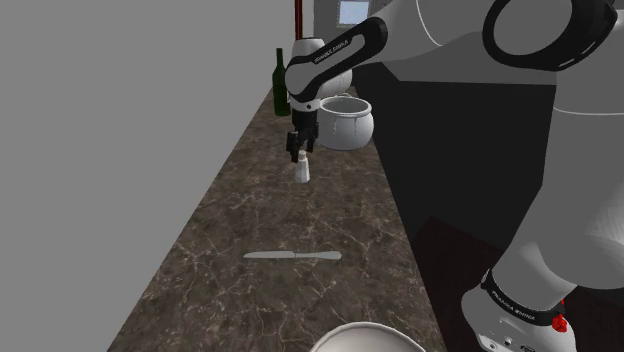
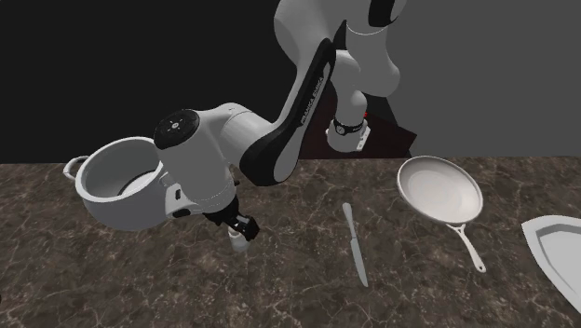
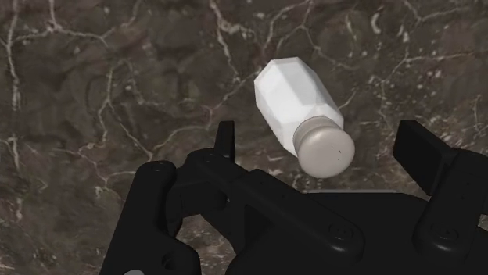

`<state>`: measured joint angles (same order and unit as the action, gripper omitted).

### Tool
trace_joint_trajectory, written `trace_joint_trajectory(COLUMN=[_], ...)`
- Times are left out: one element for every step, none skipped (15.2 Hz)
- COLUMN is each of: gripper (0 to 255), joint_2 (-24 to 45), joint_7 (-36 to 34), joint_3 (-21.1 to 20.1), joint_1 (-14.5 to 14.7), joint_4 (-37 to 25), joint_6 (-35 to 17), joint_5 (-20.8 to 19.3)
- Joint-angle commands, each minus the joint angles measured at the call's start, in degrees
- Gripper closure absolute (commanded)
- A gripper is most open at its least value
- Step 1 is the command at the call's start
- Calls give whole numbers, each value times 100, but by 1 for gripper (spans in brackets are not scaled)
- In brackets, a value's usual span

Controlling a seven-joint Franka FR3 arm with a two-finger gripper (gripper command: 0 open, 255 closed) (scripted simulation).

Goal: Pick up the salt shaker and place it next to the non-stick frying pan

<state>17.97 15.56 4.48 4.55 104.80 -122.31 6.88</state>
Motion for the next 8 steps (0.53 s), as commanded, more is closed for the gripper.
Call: trace_joint_trajectory(gripper=[0, 0, 0, 255, 255, 255, 255, 255], joint_2=[1, 1, 1, 1, 1, 1, 1, 1], joint_7=[-1, -1, 0, 0, 0, 0, 0, 0], joint_3=[0, 0, 0, 0, 0, 0, 0, 0], joint_1=[1, 1, 0, 0, 0, 0, 0, 0], joint_4=[1, 1, 1, 1, 1, 1, 1, 1], joint_6=[-3, -3, -2, -2, -2, -2, -3, -3], joint_5=[0, 0, 0, 0, 0, 0, 0, 0])
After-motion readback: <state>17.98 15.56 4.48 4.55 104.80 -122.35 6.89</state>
